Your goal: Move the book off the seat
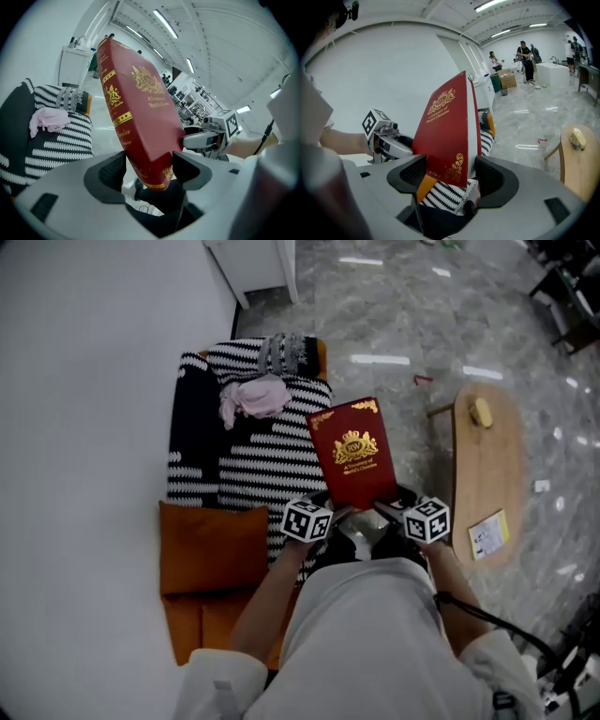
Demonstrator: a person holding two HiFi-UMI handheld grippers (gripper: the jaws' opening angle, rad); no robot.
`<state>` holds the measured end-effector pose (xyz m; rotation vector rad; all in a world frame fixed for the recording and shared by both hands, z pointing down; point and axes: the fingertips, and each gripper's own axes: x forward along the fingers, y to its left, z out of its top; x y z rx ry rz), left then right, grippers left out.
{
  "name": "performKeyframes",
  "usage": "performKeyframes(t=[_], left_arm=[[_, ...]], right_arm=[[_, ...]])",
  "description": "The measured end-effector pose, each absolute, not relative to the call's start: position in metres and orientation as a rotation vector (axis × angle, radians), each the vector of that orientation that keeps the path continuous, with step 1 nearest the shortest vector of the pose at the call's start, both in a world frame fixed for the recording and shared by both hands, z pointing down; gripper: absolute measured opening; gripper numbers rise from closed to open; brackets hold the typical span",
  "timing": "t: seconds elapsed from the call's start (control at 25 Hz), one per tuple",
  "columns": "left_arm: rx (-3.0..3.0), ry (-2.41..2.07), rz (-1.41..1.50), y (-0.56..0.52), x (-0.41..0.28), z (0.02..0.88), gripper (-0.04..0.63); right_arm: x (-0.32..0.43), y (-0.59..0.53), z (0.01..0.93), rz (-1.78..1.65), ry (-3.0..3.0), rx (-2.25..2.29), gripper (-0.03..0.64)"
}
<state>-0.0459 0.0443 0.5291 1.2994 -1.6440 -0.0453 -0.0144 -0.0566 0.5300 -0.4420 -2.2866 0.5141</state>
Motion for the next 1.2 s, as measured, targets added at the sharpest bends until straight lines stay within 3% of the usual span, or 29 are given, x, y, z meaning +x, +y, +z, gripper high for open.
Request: performKeyframes(t=[0.36,1.2], left_arm=[[1.356,-1.601,0.021,-0.025,-0.015,0.528,0.307],[1.517,-1.455,0.125,-0.21,0.148,0.541,0.307]], right_arm=[[0.024,-0.123,0.529,0.564,-2.327,-0.35,0.348],[0.207,-0.298,0.54,0.662,-2.37,-0.12,0.348]])
